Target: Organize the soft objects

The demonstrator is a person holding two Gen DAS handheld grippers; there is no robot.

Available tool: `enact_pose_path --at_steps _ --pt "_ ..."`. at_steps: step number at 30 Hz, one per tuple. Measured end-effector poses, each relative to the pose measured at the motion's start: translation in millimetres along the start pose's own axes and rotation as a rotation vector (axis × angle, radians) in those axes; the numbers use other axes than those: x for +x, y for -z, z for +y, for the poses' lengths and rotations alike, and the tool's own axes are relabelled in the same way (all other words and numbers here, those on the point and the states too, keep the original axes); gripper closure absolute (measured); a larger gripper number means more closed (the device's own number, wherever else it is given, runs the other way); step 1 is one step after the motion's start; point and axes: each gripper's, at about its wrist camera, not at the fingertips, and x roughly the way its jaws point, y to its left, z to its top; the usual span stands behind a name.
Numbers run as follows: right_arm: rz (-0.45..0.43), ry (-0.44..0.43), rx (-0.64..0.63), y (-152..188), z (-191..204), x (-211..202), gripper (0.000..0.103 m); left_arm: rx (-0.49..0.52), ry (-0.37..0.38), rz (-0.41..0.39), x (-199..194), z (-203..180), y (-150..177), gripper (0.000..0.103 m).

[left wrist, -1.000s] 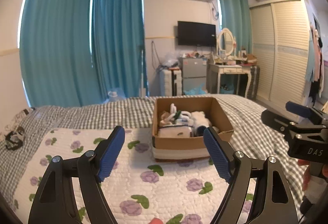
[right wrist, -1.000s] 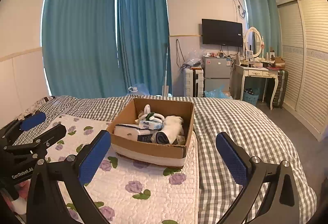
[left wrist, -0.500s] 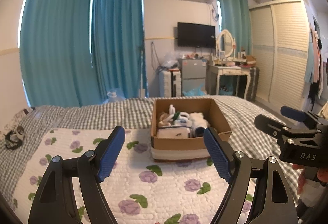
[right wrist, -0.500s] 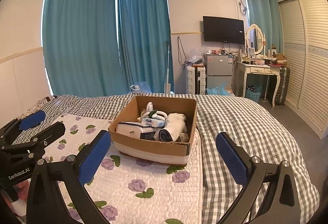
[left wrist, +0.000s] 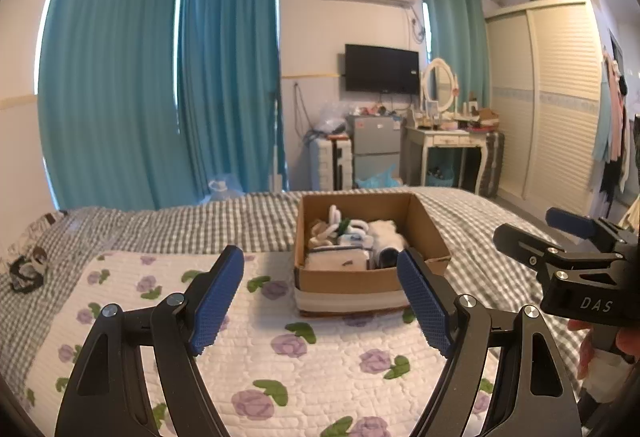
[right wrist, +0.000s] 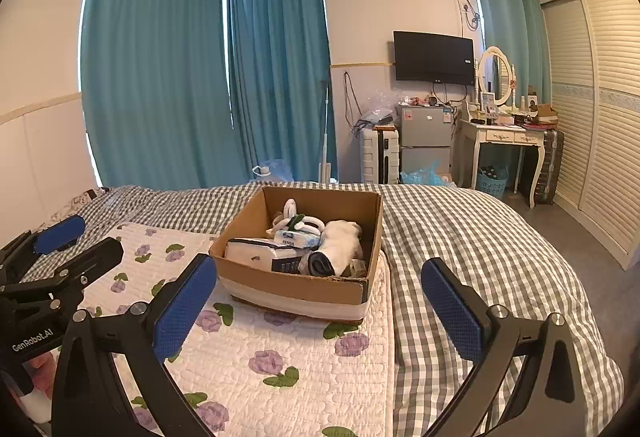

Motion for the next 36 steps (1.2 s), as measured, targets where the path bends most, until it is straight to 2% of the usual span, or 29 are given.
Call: enact_pose_path --at_steps 30,36 --pt "0.006 -0.005 0.004 3.1 0.6 3.0 0.0 -0.019 0.012 0.0 -0.4 2.9 -3.6 0.023" --pt "0.011 -0.004 0.01 3.7 -0.2 4.3 0.0 -0.008 -0.013 0.009 2.2 3.3 -4.1 0.023"
